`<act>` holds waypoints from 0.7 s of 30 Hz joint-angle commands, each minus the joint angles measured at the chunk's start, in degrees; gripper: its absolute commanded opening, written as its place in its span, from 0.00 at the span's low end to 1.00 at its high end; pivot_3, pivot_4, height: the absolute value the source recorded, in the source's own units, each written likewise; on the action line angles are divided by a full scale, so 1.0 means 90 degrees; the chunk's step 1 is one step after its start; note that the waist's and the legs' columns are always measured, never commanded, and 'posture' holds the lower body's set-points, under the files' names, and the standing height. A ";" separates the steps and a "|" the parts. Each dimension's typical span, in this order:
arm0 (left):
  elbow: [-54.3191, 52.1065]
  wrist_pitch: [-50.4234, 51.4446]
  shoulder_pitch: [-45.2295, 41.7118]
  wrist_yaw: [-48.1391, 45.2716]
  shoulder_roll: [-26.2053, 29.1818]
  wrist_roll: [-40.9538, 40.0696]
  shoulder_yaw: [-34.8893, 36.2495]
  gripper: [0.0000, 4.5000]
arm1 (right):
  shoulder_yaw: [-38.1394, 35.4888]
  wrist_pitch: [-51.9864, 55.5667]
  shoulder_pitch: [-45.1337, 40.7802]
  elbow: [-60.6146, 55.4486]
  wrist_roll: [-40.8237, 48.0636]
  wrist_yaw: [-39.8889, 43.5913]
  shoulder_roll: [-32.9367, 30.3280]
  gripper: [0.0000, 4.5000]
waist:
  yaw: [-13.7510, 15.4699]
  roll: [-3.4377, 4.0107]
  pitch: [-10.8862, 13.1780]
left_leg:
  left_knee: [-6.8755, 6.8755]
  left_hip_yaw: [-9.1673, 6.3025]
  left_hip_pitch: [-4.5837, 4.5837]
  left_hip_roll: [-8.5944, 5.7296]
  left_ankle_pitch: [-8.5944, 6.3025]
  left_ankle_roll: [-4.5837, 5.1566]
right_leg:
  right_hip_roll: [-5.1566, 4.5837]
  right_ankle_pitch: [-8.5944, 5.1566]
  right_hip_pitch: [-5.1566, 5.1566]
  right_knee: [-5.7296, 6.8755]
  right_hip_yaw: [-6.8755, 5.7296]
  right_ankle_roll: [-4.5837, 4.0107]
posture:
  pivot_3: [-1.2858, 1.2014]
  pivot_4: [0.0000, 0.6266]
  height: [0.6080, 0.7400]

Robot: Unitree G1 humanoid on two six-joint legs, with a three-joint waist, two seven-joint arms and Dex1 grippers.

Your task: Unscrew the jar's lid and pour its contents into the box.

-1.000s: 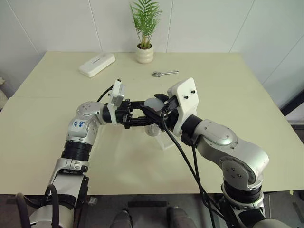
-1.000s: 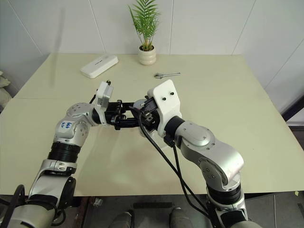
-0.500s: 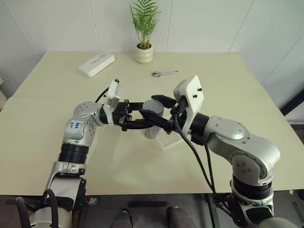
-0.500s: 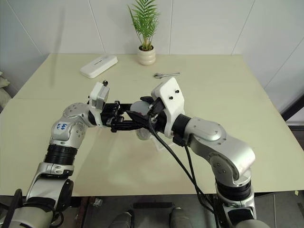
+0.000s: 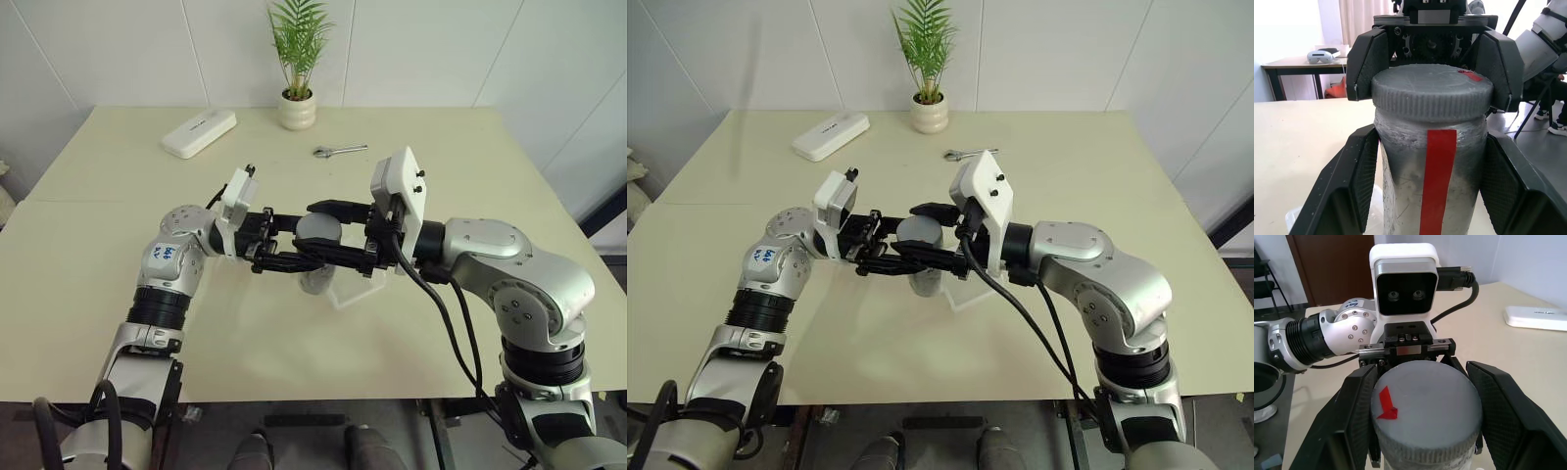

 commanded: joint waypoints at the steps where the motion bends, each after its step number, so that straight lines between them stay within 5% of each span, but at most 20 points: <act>1: 0.0470 -0.0012 -0.0160 -0.0137 0.0073 0.0225 -0.0047 0.58 | 0.0331 -0.0480 -0.0364 -0.0546 0.0631 0.0926 0.0123 0.57 | 0.0003 0.0000 0.0000 | 0.0000 0.0000 0.0000 0.0000 0.0000 0.0000 | 0.0000 0.0000 0.0000 0.0000 0.0000 0.0000 | 0.52 0.24 1.00; 7: 0.0440 -0.0084 -0.0209 -0.0213 0.0031 0.0130 -0.0096 0.58 | 0.0479 -0.0661 -0.0324 -0.0478 0.0556 0.0991 0.0151 0.57 | 0.0002 0.0001 0.0001 | 0.0000 -0.0001 0.0000 0.0000 0.0000 0.0000 | 0.0000 0.0000 0.0000 0.0001 0.0000 0.0000 | 0.52 0.24 1.00; 13: 0.0121 -0.0046 -0.0036 -0.0254 0.0046 -0.0004 -0.0105 0.58 | 0.0610 -0.0824 -0.0184 -0.0541 0.0336 0.0868 0.0131 1.00 | 0.0002 0.0003 0.0003 | 0.0000 -0.0003 0.0000 0.0000 0.0001 -0.0002 | 0.0001 0.0000 0.0000 0.0003 -0.0001 0.0001 | 0.52 0.24 1.00; 21: -0.0298 0.0046 0.0110 -0.0142 0.0109 -0.0207 -0.0002 0.58 | 0.0617 -0.0921 -0.0095 -0.0575 0.0180 0.0664 0.0069 1.00 | 0.0004 0.0005 0.0003 | 0.0001 -0.0007 -0.0002 0.0000 0.0002 -0.0004 | 0.0001 0.0000 0.0000 0.0004 -0.0003 0.0001 | 0.52 0.24 1.00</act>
